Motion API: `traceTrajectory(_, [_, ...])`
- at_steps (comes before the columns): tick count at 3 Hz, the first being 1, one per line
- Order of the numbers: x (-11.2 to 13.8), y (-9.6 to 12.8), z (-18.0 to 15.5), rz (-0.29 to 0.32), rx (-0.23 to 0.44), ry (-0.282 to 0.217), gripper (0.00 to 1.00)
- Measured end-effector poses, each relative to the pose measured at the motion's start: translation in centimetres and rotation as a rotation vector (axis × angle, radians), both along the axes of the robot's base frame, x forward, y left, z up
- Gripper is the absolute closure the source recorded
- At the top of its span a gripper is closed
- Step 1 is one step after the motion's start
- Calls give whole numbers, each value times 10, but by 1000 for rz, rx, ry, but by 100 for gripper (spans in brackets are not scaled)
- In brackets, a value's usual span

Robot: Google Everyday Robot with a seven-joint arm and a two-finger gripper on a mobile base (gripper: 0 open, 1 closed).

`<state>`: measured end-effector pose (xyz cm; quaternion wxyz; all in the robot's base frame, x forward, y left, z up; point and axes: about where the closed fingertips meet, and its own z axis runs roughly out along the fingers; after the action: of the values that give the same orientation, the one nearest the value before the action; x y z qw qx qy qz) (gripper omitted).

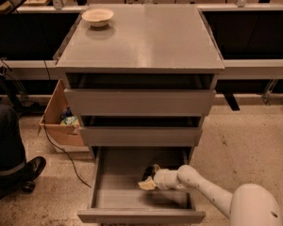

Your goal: Place green can into bottom drawer

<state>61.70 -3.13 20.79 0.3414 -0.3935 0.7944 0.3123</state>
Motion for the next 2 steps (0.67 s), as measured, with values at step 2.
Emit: traceTrajectory(2, [-2,21,-45,15,34,4,100])
